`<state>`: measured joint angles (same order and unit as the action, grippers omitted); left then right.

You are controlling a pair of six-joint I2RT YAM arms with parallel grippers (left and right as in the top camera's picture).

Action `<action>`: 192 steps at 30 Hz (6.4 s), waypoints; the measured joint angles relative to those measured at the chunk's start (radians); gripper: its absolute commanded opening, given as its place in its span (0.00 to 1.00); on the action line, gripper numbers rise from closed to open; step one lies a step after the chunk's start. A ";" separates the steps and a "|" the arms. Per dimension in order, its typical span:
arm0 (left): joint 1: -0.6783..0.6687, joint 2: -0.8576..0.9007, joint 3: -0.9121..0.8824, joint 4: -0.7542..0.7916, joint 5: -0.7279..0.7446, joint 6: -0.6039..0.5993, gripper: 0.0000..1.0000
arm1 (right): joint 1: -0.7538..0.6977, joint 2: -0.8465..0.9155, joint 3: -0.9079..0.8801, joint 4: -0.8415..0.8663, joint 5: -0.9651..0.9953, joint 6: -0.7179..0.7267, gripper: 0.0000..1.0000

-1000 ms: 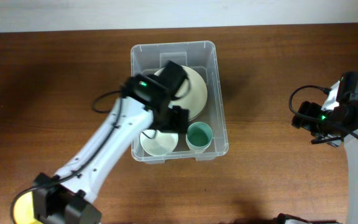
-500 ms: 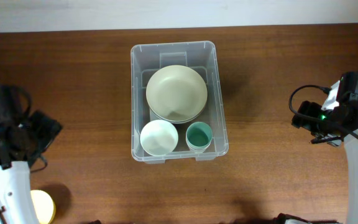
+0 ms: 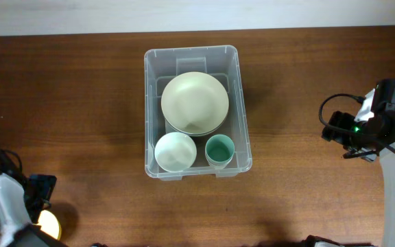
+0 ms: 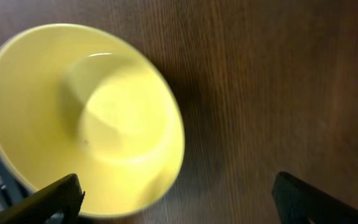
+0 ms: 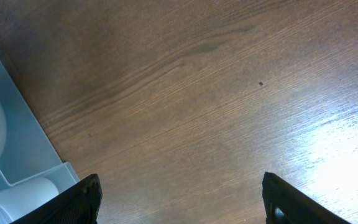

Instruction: Pack container

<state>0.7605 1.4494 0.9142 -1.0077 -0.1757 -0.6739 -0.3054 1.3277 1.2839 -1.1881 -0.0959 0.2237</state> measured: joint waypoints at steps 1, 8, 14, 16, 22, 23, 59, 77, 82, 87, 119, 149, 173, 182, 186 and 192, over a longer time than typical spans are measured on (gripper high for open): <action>0.001 0.030 -0.001 0.014 -0.001 0.000 0.99 | 0.000 0.000 0.000 -0.001 0.000 0.000 0.78; 0.002 0.196 -0.006 0.068 0.000 0.006 0.70 | 0.000 0.000 0.000 0.000 0.000 0.000 0.78; 0.002 0.200 -0.006 0.084 0.002 0.019 0.02 | 0.000 0.000 0.000 0.000 0.000 0.000 0.78; 0.002 0.200 -0.006 0.086 0.008 0.014 0.01 | 0.000 0.000 0.000 0.000 0.000 0.000 0.78; 0.000 0.200 0.050 0.080 0.107 0.031 0.01 | 0.000 0.000 0.000 0.000 0.000 0.000 0.78; -0.005 0.200 0.078 0.074 0.133 0.038 0.01 | 0.000 0.000 0.000 0.000 0.000 0.001 0.79; -1.369 0.301 0.662 -0.133 0.118 0.117 0.99 | 0.000 0.000 0.000 0.001 0.000 0.000 0.78; -0.649 0.077 0.663 -0.069 0.002 0.211 0.99 | 0.102 0.000 -0.002 0.187 0.073 -0.041 0.99; -0.521 0.082 0.662 -0.064 -0.001 0.211 0.99 | 0.262 0.018 -0.002 0.391 0.212 -0.074 0.99; -0.511 0.082 0.662 0.011 0.039 0.297 0.99 | 0.296 0.042 -0.004 0.539 0.231 -0.081 0.99; -0.664 -1.007 -0.010 0.040 0.146 0.562 0.99 | 0.299 -0.901 -0.567 0.229 0.323 0.094 0.99; -0.664 -1.007 -0.014 0.023 0.146 0.562 0.99 | 0.310 -1.300 -1.004 0.795 0.153 -0.098 0.99; -0.664 -1.007 -0.015 0.023 0.146 0.562 0.99 | 0.342 -1.316 -1.274 1.117 0.127 -0.202 0.99; -0.664 -1.007 -0.015 0.023 0.146 0.562 0.99 | 0.342 -1.316 -1.274 1.117 0.127 -0.202 0.99; -0.664 -1.007 -0.015 0.017 0.145 0.565 0.99 | 0.342 -1.316 -1.274 1.117 0.127 -0.203 0.99; -0.664 -1.022 -0.075 -0.012 0.142 0.577 0.99 | 0.342 -1.316 -1.274 1.117 0.127 -0.203 0.99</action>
<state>0.0963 0.4278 0.8394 -1.0199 -0.0334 -0.0967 0.0364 0.0120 0.0101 -0.0711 0.0315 0.0212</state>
